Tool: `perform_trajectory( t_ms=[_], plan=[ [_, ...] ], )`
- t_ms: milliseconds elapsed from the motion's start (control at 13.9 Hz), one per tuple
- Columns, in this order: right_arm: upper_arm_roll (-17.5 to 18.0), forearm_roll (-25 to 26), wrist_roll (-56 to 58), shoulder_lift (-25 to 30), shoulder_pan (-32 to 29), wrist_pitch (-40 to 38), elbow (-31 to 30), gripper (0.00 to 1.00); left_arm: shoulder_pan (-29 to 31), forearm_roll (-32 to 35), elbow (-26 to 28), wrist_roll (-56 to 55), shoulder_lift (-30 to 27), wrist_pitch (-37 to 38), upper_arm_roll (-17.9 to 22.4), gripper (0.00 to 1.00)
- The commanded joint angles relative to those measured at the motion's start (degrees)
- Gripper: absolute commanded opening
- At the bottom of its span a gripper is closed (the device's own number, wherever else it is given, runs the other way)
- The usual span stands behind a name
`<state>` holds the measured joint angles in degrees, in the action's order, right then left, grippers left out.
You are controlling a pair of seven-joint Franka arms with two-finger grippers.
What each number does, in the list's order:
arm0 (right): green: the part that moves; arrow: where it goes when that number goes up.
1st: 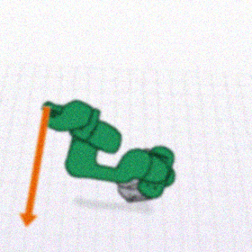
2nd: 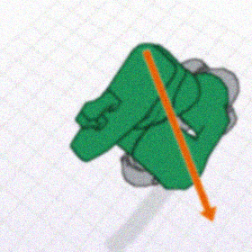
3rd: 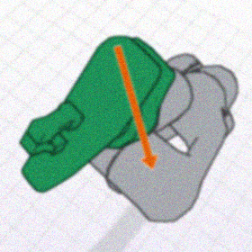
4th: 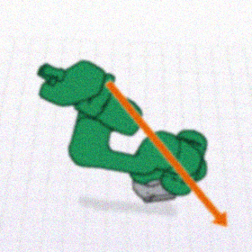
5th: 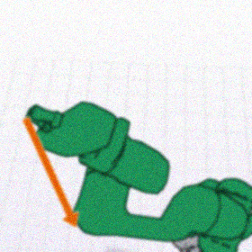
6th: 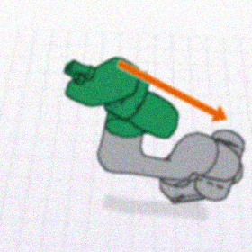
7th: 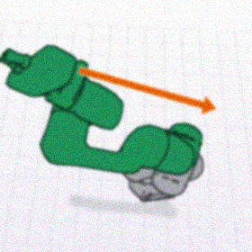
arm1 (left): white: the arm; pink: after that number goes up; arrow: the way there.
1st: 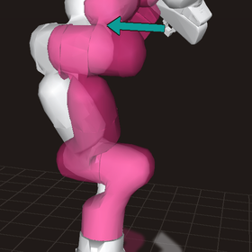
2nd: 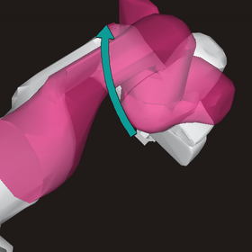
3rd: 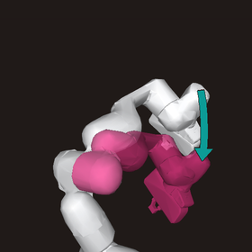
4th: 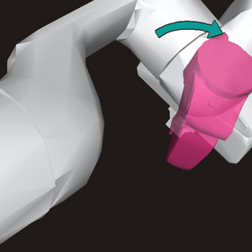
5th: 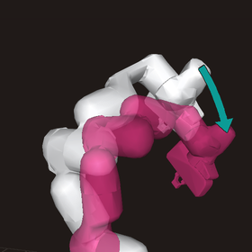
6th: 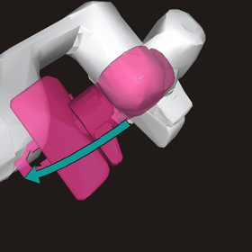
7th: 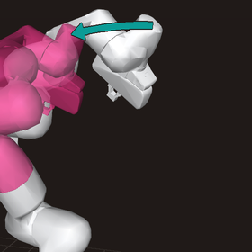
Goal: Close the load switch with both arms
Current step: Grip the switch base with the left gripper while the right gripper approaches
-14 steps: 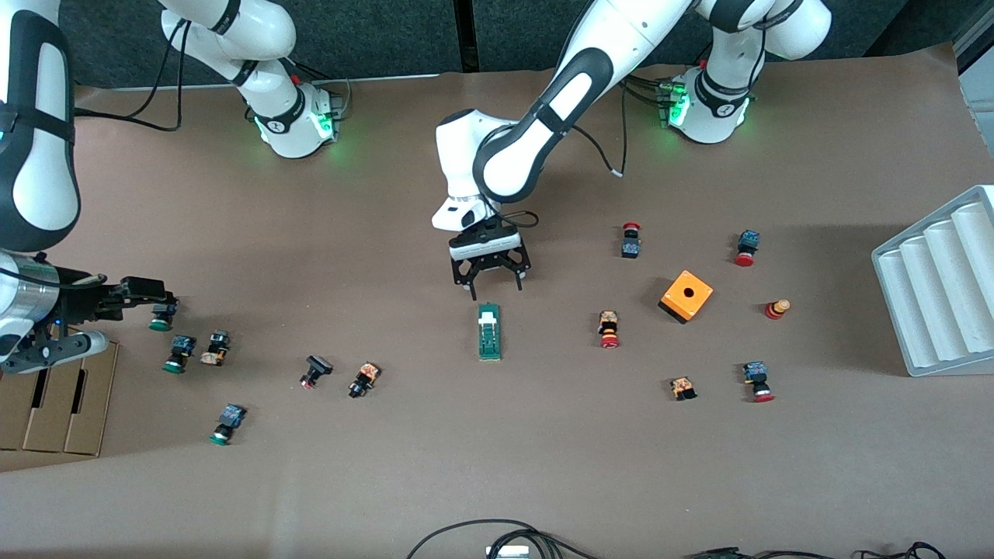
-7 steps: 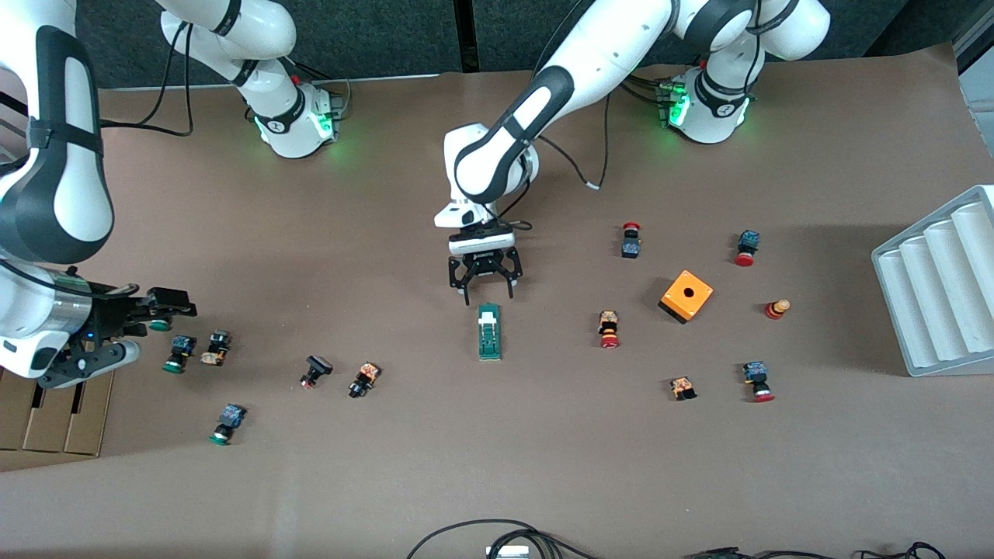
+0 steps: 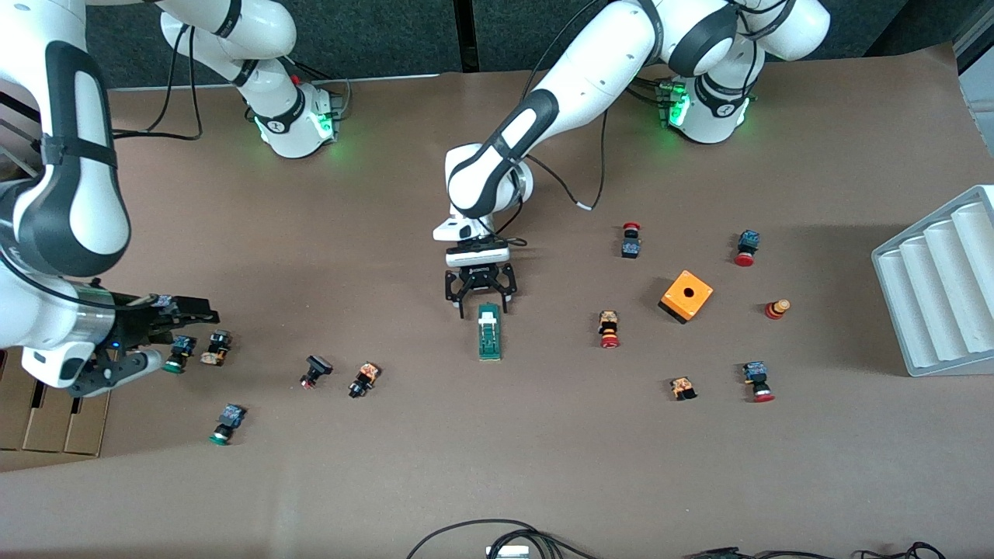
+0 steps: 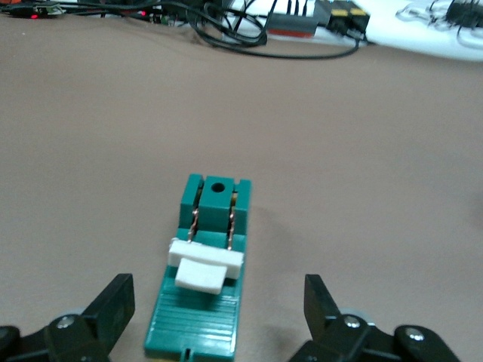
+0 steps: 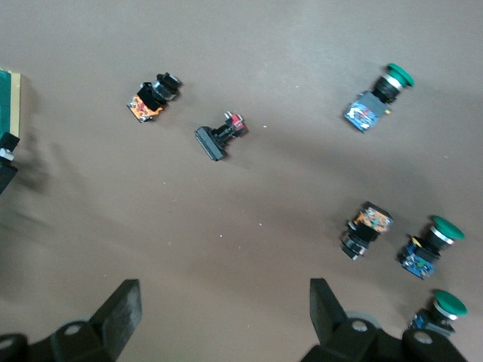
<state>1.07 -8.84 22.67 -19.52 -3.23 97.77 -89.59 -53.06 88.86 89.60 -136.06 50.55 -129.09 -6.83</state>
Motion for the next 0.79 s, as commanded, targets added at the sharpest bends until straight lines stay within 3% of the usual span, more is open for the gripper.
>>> perform_trajectory(
  t_ms=[0, 288, 719],
  plan=[
    [-0.3, -0.9, 1.8, -1.1, 2.1, 1.0, 0.9, 0.98, -1.5, 4.0, 0.0, -5.5, 1.2, 4.1, 0.7, 0.99],
    [-0.3, -1.3, 1.7, -1.2, 3.5, 3.3, 0.7, 0.98, -2.8, 9.0, 0.2, -5.9, 3.9, 8.0, 0.8, 0.99],
    [-0.3, 2.1, 1.6, -1.5, 6.8, 4.8, 0.5, 0.98, -2.9, 10.5, 1.2, -6.1, 3.9, 8.1, 0.7, 0.94]
  ],
)
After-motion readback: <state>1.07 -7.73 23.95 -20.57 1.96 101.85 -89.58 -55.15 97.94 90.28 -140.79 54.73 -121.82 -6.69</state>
